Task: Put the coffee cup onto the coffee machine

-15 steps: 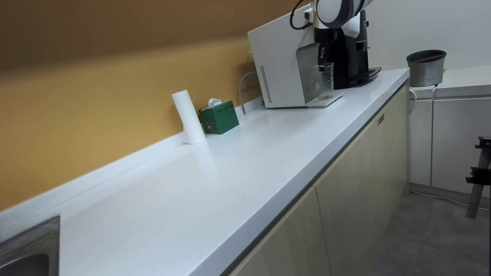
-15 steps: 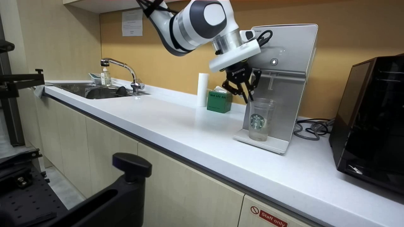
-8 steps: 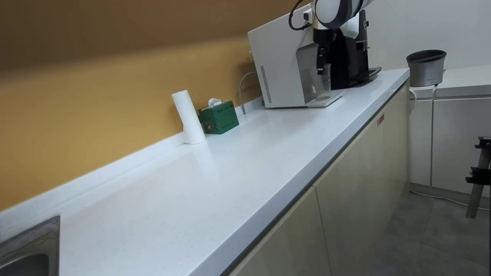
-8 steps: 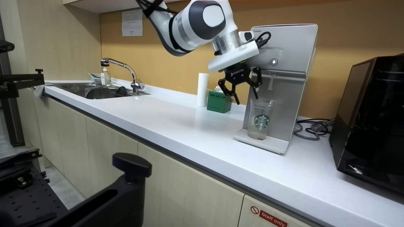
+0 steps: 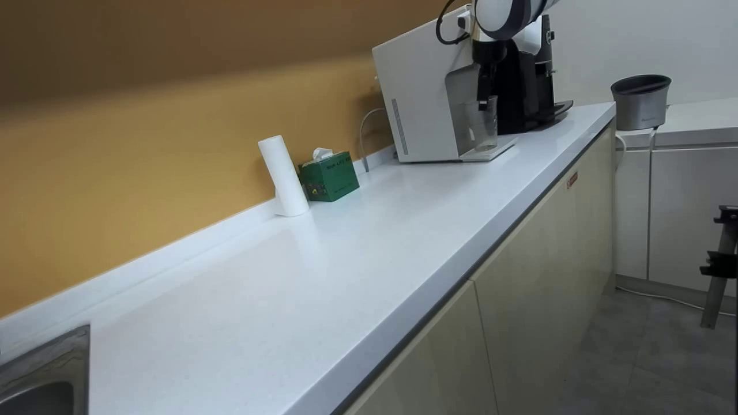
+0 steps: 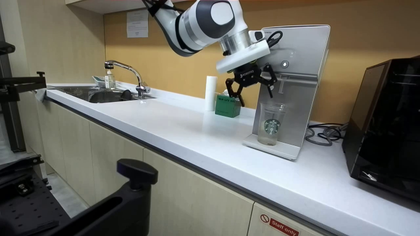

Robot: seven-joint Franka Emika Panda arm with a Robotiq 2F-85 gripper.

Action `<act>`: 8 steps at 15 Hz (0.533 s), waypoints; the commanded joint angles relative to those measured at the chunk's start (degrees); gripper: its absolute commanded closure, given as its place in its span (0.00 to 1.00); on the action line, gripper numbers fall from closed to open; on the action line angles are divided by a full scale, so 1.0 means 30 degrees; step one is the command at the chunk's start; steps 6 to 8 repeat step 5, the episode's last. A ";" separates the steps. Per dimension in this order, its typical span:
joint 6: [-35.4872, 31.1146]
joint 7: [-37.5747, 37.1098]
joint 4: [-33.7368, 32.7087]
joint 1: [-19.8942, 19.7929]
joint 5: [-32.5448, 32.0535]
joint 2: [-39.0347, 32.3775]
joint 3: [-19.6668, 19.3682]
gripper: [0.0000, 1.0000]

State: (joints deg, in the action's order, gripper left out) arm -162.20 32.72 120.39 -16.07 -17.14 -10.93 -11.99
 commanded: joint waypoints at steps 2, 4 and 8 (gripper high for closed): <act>0.1238 -0.0759 0.0105 0.0269 -0.0262 0.1553 -0.0126 0.00; 0.2035 -0.0977 0.0125 0.0367 -0.0500 0.2015 -0.0183 0.00; 0.2391 -0.1074 0.0113 0.0426 -0.0779 0.2271 -0.0252 0.00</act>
